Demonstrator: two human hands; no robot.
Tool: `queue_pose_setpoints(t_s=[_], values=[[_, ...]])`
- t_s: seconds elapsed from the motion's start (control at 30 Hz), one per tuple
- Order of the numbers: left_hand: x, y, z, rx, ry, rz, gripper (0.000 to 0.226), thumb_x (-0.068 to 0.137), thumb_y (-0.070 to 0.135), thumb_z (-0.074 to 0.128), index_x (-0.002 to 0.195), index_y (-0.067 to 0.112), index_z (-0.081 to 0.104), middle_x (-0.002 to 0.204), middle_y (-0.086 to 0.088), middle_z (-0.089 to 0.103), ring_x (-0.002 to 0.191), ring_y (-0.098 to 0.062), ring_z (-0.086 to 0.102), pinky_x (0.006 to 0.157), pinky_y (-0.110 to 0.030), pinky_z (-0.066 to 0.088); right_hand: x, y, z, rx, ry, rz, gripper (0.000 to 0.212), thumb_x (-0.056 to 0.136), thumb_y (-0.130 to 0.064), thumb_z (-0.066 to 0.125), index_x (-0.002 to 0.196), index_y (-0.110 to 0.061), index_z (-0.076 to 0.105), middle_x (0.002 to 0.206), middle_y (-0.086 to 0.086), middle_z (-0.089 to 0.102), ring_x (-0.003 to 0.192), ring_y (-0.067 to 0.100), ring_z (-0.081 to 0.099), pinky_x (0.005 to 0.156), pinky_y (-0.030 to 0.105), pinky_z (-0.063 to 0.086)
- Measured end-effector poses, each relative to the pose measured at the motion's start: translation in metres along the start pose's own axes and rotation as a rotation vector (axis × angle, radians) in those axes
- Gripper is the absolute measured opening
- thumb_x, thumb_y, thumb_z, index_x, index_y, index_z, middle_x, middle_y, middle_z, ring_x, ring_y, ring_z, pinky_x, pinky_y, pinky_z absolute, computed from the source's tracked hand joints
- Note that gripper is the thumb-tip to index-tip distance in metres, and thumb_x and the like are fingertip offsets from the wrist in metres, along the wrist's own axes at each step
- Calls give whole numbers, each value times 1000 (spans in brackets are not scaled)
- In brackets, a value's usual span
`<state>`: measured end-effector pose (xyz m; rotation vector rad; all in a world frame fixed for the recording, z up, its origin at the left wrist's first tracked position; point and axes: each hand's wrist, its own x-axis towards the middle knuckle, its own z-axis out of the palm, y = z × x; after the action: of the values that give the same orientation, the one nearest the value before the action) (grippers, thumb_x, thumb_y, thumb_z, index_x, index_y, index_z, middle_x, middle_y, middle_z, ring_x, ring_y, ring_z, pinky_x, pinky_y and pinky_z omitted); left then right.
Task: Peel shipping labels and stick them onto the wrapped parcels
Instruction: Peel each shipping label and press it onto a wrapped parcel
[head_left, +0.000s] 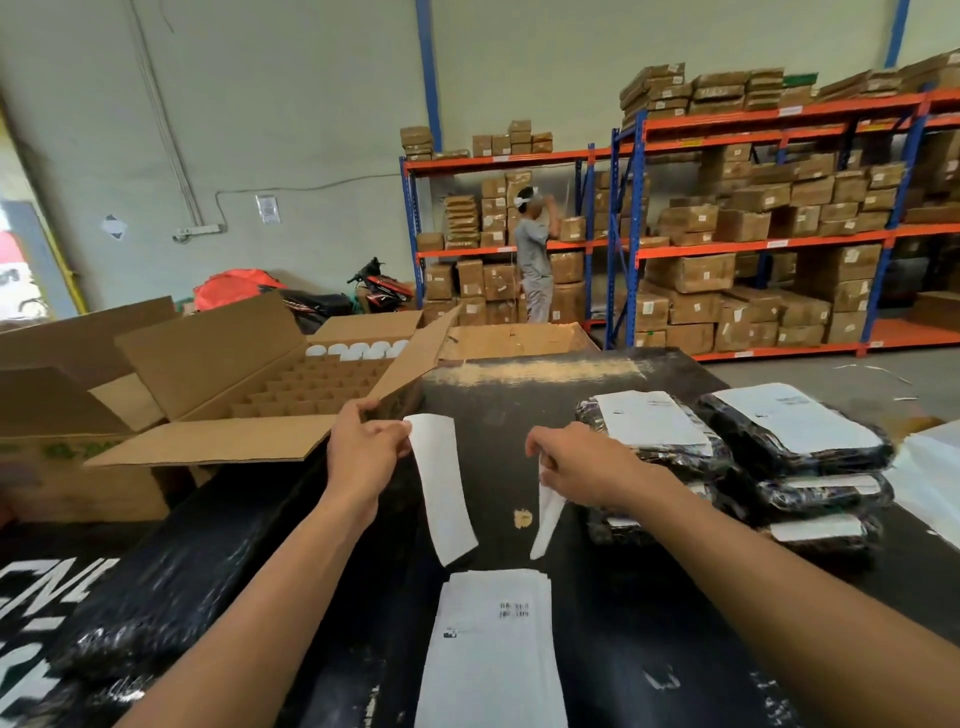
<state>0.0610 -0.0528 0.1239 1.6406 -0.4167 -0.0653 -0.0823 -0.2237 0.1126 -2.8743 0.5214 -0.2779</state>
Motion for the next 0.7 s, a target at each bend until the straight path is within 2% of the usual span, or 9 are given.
queue_pose_setpoints(t_s=[0.1,0.23,0.3,0.37,0.43,0.53,0.6,0.7], values=[[8,-3,9,40,18,-5,49,90,5,62,134,12,43,109,-10,67,94,-17,63,79,-29,53,41,10,20,52,-18,-10,25,93,-16,49,117,-21,49,109,7,57,94,24,57,76,36,49],[19,-7,17,75,62,-27,46,89,7,63,131,14,44,91,-1,70,87,-14,64,72,-27,51,81,29,58,478,39,132,17,89,-11,54,105,-18,55,106,8,59,91,22,57,72,30,45],[23,-9,18,106,94,-34,44,89,9,64,128,15,46,86,2,70,90,-15,65,77,-32,53,91,37,80,586,39,208,17,86,-8,57,101,-16,59,105,9,62,94,22,60,75,29,47],[25,-11,18,135,115,-38,43,88,10,64,128,16,47,85,3,71,93,-16,64,88,-39,52,97,44,102,585,2,236,15,85,-8,57,95,-20,58,105,10,63,91,24,63,71,28,49],[27,-13,19,150,118,-48,46,89,9,64,130,15,45,85,3,71,95,-16,64,93,-42,51,99,47,114,518,-42,239,15,86,-8,54,92,-22,56,104,10,62,87,25,65,68,28,51],[29,-13,24,149,107,-63,50,88,9,64,133,13,44,84,3,71,100,-20,64,95,-44,51,98,49,113,247,-99,203,23,86,-12,53,106,-20,61,112,10,62,99,30,62,81,34,51],[34,-9,30,120,88,-47,49,87,7,64,132,11,44,80,1,72,93,-18,66,93,-44,52,97,46,99,140,-89,163,25,86,-15,55,110,-17,62,113,11,63,102,31,62,80,34,50],[42,2,43,72,28,-5,48,88,7,63,131,10,44,75,-3,70,82,-18,65,90,-43,53,94,36,65,320,28,137,13,89,-27,58,97,-18,63,98,5,66,90,25,63,78,37,54]])
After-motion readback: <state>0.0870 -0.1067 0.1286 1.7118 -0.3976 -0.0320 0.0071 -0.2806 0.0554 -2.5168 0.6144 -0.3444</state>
